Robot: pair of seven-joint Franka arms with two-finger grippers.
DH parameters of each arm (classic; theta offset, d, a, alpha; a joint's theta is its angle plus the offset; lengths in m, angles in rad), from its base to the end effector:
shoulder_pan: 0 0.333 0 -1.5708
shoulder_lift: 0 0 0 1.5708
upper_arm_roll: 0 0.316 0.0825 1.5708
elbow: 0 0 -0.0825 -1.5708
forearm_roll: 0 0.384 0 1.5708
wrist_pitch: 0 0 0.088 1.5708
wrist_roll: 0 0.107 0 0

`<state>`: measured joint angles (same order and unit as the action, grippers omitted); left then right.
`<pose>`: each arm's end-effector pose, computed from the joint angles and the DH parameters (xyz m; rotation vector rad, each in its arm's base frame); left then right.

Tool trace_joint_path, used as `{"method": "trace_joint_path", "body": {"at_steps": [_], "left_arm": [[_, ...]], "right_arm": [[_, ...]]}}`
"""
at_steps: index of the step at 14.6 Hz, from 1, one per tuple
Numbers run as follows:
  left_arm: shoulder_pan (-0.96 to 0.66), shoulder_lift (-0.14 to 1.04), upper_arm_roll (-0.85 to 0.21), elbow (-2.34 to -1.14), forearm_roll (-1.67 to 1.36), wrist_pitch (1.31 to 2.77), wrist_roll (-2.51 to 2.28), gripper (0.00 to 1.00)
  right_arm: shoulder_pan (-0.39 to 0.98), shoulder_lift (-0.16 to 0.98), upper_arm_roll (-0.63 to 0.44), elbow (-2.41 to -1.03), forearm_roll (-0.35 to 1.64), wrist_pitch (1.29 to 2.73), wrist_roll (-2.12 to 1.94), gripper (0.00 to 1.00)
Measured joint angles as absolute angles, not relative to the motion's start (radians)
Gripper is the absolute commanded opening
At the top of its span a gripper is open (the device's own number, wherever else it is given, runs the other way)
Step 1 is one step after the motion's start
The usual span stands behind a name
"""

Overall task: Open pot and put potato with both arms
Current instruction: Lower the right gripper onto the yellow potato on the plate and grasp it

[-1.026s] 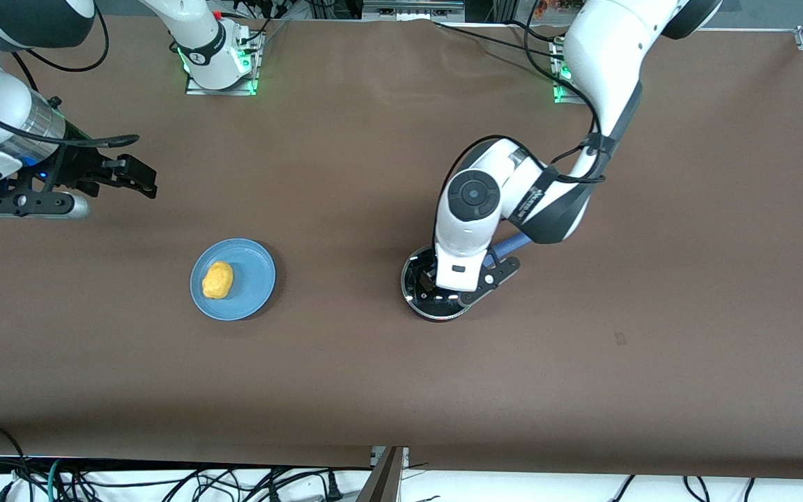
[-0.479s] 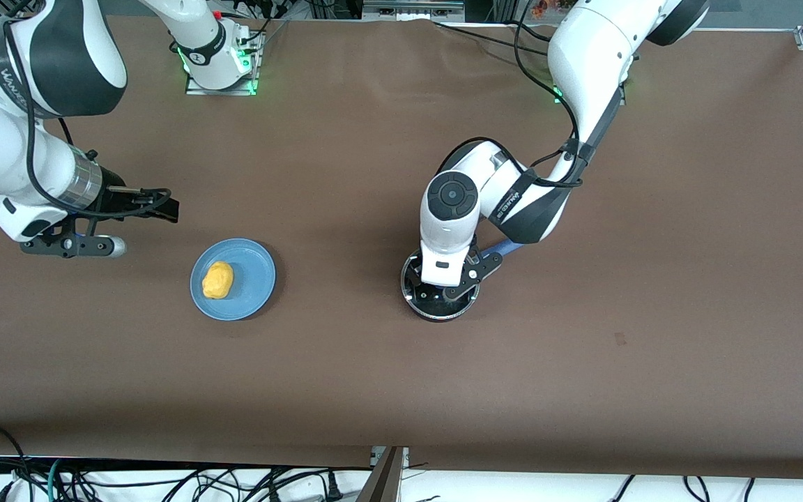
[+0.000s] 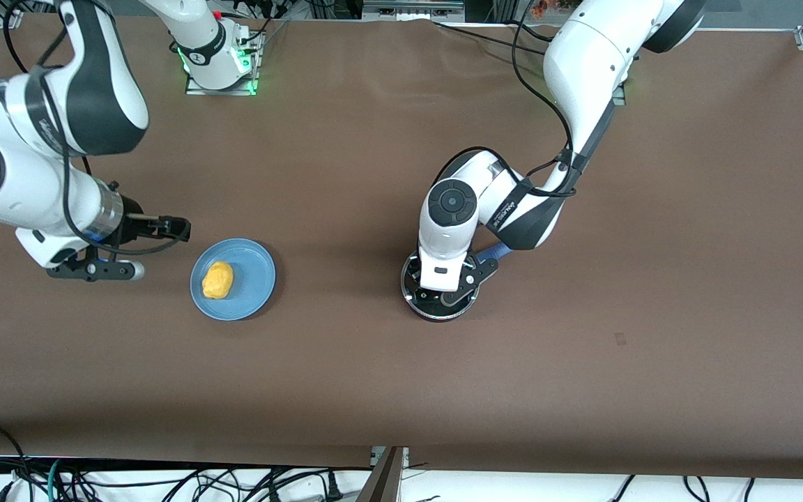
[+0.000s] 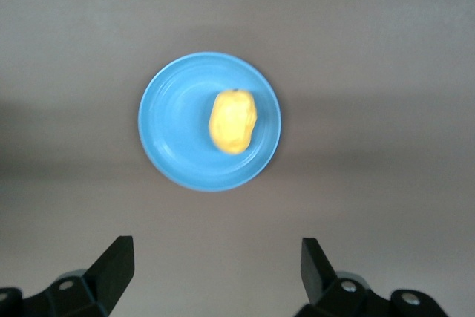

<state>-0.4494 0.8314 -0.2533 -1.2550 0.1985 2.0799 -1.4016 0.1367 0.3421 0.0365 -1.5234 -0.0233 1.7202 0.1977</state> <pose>0.6109 -0.4397 0.2721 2.9382 1.0477 -0.0010 0.6379 0.1065 0.4519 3.0968 -0.0319 -0.2182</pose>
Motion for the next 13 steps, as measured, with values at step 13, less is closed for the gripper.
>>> {"method": "trace_joint_path", "body": {"at_steps": [13], "left_arm": [[-0.449,0.832,-0.248,-1.251,0.2,2.081,-1.402,0.66]], "right_arm": [[0.138,0.655,0.037,-1.521,-0.051,2.057,0.219,0.99]]}}
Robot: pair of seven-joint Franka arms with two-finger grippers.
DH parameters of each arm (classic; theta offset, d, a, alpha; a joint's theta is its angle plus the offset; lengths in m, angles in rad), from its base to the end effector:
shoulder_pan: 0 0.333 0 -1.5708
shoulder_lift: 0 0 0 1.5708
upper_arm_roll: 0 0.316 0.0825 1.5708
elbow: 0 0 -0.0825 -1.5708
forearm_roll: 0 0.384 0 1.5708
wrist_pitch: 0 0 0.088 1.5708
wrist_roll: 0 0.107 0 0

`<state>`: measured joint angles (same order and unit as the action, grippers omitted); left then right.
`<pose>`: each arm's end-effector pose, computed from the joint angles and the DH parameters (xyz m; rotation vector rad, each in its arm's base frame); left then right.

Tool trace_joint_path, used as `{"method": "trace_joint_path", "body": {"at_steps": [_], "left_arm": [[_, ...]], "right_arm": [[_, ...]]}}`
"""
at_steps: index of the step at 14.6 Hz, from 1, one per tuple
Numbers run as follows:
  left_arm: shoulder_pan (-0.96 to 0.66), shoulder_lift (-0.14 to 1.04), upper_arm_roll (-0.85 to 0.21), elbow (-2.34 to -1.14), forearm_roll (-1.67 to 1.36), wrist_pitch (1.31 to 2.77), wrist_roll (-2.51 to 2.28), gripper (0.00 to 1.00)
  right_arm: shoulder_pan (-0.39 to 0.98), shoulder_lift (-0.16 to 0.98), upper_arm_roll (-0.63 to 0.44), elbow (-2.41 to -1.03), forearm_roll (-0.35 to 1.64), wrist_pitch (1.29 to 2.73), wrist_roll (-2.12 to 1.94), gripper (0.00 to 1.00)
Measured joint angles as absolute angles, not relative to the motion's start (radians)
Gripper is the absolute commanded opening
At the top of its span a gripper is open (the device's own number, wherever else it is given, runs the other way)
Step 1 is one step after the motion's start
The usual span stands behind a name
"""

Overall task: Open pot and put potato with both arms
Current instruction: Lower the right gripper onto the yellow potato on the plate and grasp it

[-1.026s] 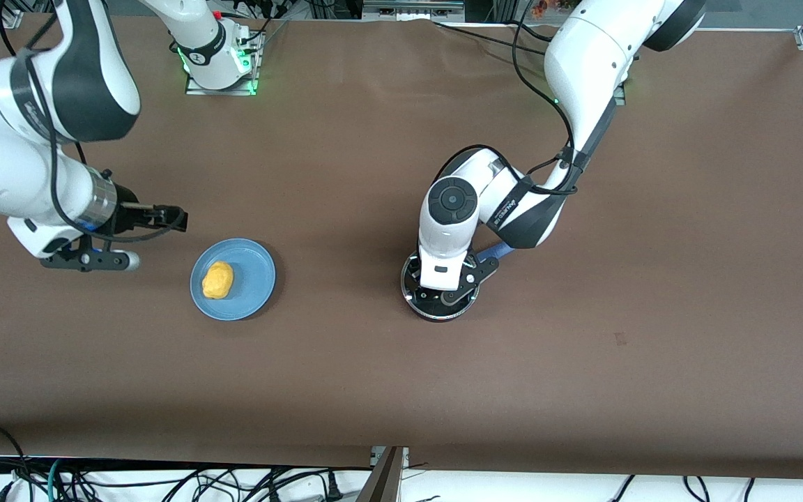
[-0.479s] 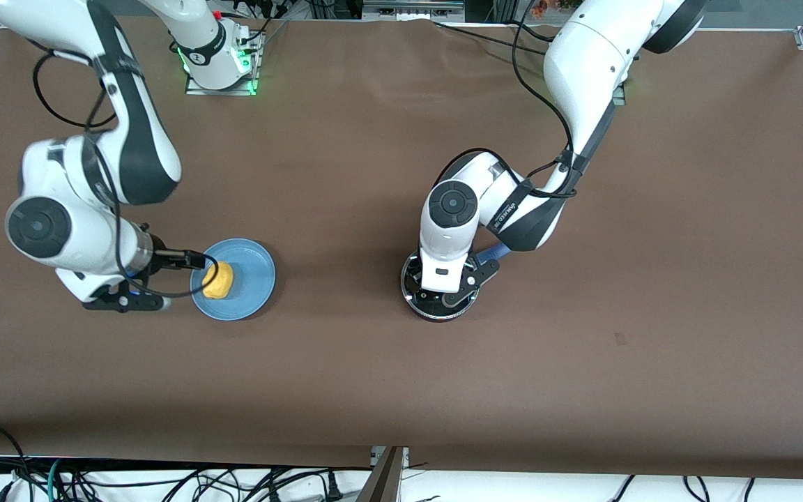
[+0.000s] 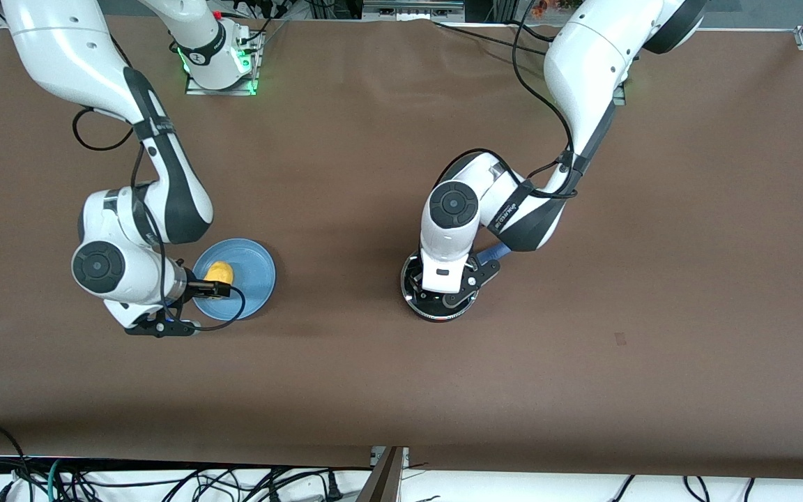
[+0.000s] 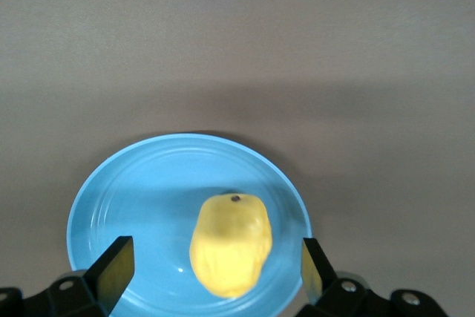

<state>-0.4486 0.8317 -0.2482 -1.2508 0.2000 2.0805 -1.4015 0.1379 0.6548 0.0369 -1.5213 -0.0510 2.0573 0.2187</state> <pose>0.6139 -0.4371 0.2733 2.9356 1.0536 0.0089 0.6859 0.1145 0.2663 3.0931 -0.0366 -0.1732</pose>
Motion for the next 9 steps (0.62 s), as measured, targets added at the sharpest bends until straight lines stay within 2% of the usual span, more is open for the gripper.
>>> {"method": "trace_joint_path", "body": {"at_steps": [8,9], "left_arm": [[-0.448,0.834,-0.248,-1.246,0.2,2.082,-1.402,0.5],[-0.448,0.834,-0.248,-1.246,0.2,2.083,-1.401,0.49]], "right_arm": [[0.115,0.706,0.033,-1.556,0.025,2.054,0.226,0.99],[0.11,0.709,0.033,-1.562,0.025,2.056,0.226,0.96]]}}
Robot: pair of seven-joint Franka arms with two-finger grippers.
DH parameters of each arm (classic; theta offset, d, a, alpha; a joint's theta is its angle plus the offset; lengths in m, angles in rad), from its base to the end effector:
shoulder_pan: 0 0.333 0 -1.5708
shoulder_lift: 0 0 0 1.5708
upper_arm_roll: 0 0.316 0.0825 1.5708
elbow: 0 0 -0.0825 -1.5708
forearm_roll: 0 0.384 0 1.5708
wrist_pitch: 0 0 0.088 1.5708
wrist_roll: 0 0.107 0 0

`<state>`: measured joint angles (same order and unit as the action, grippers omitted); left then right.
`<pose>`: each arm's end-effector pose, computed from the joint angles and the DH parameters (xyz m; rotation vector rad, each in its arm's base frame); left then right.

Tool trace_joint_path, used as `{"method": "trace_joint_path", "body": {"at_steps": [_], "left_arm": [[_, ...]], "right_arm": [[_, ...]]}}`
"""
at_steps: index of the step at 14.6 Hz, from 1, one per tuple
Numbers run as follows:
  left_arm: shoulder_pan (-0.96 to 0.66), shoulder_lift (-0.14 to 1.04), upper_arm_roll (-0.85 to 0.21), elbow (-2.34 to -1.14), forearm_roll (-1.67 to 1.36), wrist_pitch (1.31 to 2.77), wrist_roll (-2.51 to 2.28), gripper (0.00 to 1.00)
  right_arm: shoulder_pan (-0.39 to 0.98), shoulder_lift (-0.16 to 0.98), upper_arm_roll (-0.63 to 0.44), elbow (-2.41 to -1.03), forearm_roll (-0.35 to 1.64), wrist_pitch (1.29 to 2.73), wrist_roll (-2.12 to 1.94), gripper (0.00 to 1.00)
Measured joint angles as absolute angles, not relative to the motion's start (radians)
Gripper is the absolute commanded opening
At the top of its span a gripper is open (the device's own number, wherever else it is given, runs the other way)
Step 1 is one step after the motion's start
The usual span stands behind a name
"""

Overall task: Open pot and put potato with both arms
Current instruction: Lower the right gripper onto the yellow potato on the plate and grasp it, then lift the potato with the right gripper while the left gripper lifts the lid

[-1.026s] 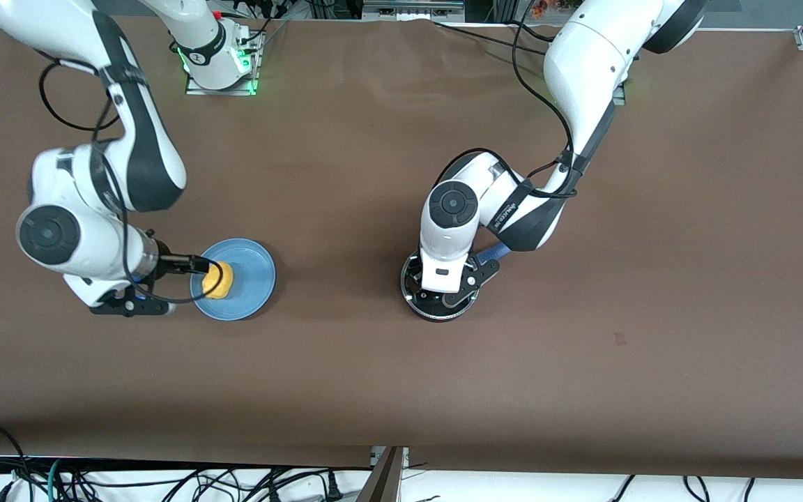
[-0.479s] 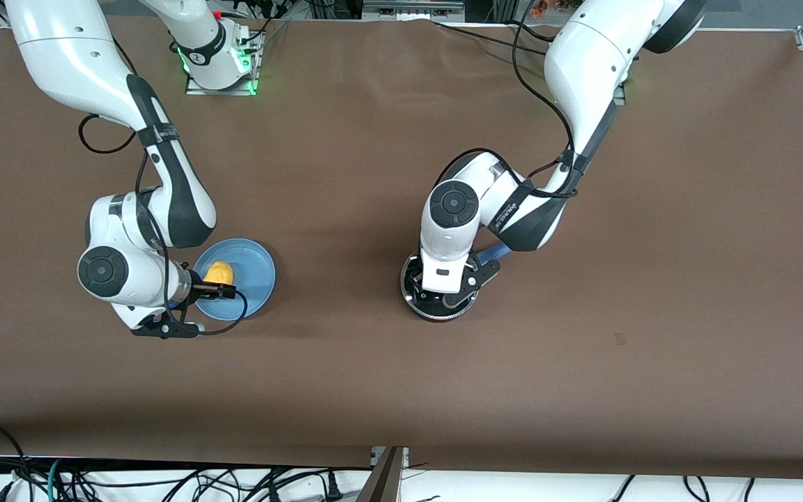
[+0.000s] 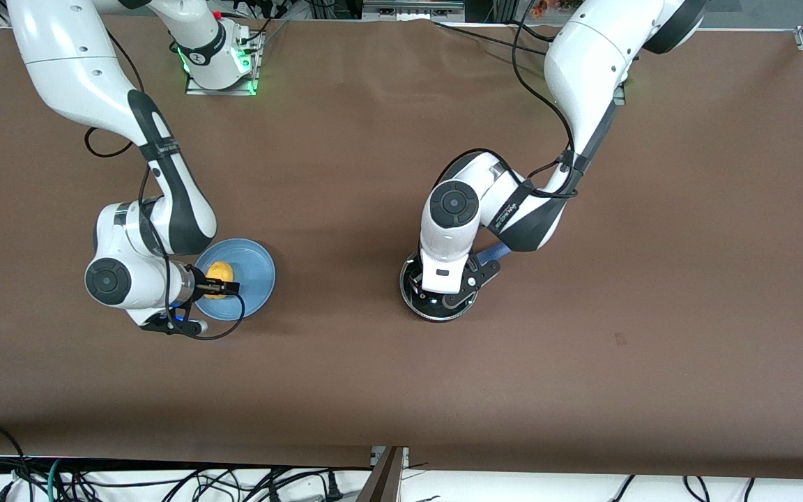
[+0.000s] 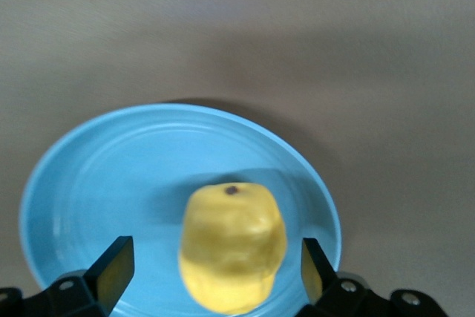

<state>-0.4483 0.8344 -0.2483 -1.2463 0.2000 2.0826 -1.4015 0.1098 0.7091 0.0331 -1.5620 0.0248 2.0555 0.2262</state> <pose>0.6150 -0.4373 0.2736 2.9317 1.0539 0.0114 0.6716 0.0952 0.2116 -3.1159 0.1604 0.3438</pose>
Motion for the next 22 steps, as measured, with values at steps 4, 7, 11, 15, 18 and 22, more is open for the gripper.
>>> {"method": "trace_joint_path", "body": {"at_steps": [4,7,11,15,18,22], "left_arm": [[-0.448,0.838,-0.248,-1.247,0.2,2.083,-1.387,0.47],[-0.448,0.838,-0.248,-1.247,0.2,2.083,-1.385,0.4],[-0.442,0.838,-0.247,-1.243,0.2,2.086,-1.385,0.4],[-0.416,0.833,-0.246,-1.223,0.2,2.086,-1.346,0.4],[-0.378,0.817,-0.247,-1.209,0.2,2.07,-1.294,0.4],[-0.318,0.753,-0.251,-1.201,0.178,1.997,-1.175,0.4]], "right_arm": [[0.106,0.719,0.033,-1.586,0.026,2.078,0.227,0.83],[0.107,0.72,0.034,-1.588,0.028,2.081,0.227,0.56],[0.107,0.716,0.035,-1.585,0.043,2.081,0.228,0.41],[0.112,0.715,0.04,-1.554,0.064,2.059,0.27,0.41],[0.13,0.713,0.043,-1.511,0.067,2.005,0.327,0.41],[0.176,0.707,0.068,-1.488,0.103,1.985,0.456,0.41]]}}
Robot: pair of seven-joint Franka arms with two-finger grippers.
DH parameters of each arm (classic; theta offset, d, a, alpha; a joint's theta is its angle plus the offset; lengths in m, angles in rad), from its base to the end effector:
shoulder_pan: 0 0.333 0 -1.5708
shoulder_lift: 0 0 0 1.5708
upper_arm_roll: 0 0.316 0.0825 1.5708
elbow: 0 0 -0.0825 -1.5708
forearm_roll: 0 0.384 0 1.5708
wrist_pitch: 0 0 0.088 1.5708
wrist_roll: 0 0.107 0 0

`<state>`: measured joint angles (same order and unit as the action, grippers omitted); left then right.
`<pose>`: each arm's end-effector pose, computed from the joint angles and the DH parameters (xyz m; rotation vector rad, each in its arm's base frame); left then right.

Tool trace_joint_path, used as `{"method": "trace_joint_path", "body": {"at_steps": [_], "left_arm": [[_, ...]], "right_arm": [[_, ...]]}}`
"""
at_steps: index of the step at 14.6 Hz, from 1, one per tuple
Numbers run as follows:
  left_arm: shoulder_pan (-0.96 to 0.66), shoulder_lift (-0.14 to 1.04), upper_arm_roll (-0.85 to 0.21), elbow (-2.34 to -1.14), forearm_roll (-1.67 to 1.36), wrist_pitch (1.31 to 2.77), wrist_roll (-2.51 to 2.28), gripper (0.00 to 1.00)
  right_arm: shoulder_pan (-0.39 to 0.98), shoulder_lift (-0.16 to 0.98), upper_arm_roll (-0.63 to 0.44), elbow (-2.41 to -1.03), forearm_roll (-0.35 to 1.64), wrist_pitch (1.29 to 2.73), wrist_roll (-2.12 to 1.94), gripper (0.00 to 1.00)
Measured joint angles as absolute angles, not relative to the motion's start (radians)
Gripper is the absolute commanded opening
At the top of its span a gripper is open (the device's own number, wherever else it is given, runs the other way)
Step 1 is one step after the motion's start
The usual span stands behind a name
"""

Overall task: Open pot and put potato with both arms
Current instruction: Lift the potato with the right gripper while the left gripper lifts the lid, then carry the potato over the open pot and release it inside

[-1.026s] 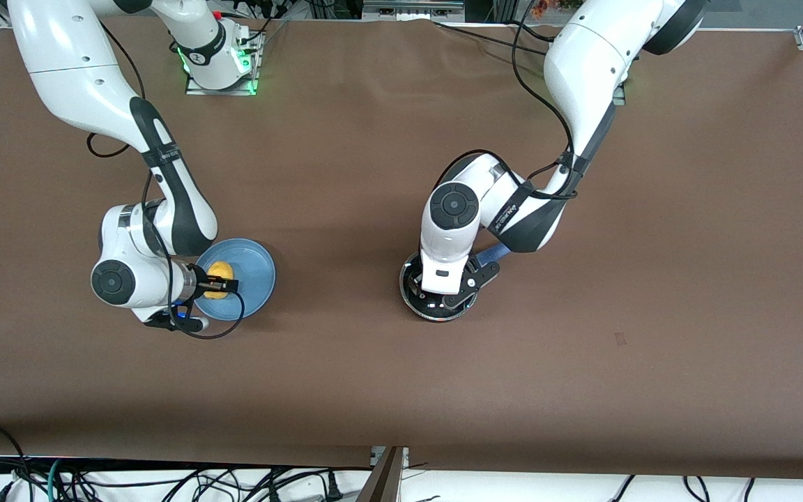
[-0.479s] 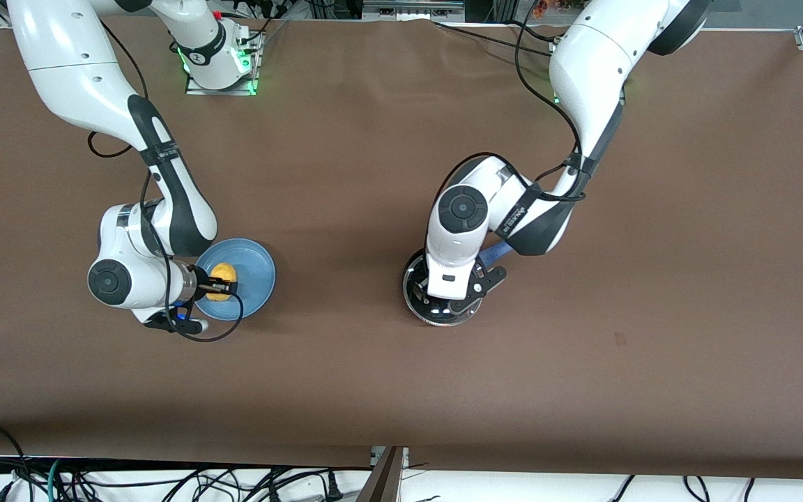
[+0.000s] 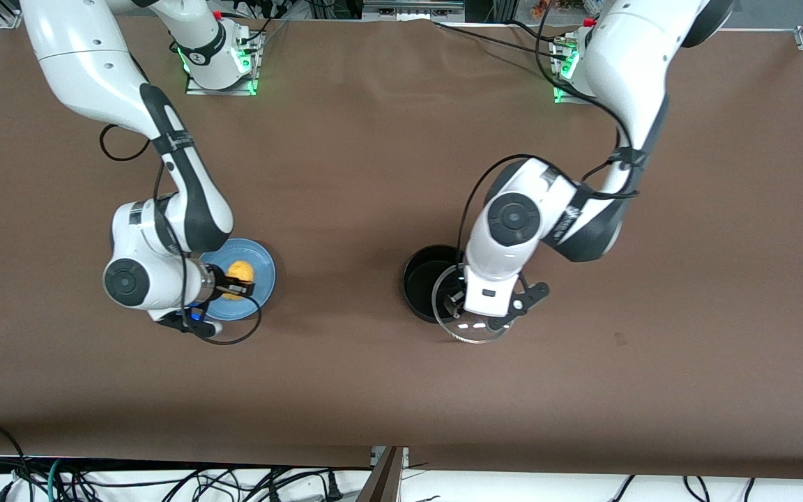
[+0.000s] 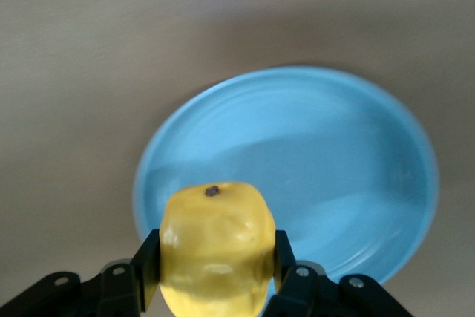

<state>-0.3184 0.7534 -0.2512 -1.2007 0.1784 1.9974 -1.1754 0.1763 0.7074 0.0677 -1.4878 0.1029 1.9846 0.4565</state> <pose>0.6688 -0.3529 0.3477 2.9470 0.9251 0.0595 0.6716 0.1665 0.2404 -3.0349 0.4207 0.3741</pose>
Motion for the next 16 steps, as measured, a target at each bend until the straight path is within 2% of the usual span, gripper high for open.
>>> {"method": "trace_joint_path", "body": {"at_steps": [7,11,15,16], "left_arm": [[-0.133,0.607,-0.251,-1.2,0.089,1.797,-0.812,0.4],[-0.033,0.575,-0.25,-1.204,0.086,1.694,-0.571,0.4],[0.036,0.573,-0.249,-1.245,0.086,1.688,-0.401,0.4],[0.047,0.573,-0.249,-1.261,0.086,1.699,-0.375,0.41]], "right_arm": [[0.252,0.684,0.211,-1.405,0.164,1.975,0.912,0.41],[0.39,0.706,0.217,-1.375,0.165,2.133,1.186,0.43],[0.49,0.76,0.217,-1.322,0.165,2.277,1.401,0.45],[0.506,0.777,0.217,-1.307,0.165,2.313,1.44,0.51]]}}
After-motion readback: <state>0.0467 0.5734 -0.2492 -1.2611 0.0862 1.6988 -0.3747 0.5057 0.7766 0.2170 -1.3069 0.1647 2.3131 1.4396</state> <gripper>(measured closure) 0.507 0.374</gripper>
